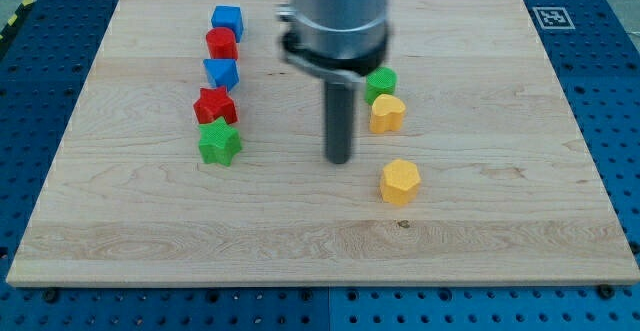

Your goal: Move the yellow hexagon to the bottom left of the green star

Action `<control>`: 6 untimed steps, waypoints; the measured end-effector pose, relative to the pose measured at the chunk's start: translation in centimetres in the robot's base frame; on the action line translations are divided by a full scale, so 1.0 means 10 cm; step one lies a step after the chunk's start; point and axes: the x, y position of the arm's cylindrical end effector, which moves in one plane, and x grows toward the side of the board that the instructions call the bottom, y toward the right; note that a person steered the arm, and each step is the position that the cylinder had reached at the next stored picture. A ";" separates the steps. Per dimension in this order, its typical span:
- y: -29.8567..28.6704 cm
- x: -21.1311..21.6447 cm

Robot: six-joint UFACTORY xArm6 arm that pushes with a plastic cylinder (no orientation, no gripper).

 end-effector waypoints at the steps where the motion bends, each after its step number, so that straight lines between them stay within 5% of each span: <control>1: 0.81 0.00; 2: 1.17 0.08; 6: 0.15 0.45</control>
